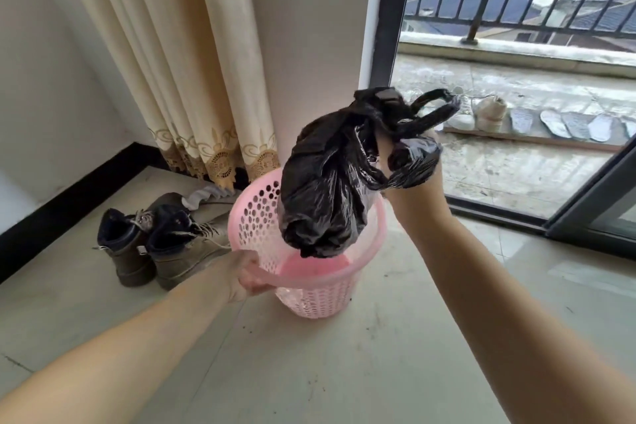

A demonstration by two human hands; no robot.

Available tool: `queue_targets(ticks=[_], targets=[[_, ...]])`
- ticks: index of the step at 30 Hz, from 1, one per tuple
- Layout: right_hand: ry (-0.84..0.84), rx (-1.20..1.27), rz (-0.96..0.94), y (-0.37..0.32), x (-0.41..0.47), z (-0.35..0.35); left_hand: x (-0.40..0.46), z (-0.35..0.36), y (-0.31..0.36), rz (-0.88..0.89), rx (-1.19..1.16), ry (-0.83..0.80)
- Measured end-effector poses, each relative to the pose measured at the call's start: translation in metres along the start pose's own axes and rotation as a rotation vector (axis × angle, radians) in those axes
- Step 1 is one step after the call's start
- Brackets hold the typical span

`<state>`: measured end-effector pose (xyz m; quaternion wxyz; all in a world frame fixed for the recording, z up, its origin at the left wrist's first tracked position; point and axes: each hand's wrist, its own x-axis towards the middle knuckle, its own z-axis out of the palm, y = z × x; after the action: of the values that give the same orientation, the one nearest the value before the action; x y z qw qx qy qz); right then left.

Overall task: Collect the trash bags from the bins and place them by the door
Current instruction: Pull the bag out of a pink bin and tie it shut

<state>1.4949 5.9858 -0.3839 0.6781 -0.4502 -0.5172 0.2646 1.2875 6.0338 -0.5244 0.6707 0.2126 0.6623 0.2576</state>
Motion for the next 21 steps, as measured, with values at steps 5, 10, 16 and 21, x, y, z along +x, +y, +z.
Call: queue_targets(ticks=[5,10,16,21], targets=[[0.074,0.066,-0.097,-0.016,0.003,-0.034,0.008,0.014,0.015,0.068,-0.229,0.013],[0.058,0.017,0.026,-0.014,-0.002,-0.059,0.011,0.036,0.018,0.118,-0.391,0.031],[-0.135,-0.651,0.42,0.061,-0.046,-0.071,0.023,0.038,0.012,0.097,-0.455,-0.052],[-0.27,-0.731,0.742,0.115,-0.096,-0.071,0.023,0.032,0.004,0.116,-0.355,-0.087]])
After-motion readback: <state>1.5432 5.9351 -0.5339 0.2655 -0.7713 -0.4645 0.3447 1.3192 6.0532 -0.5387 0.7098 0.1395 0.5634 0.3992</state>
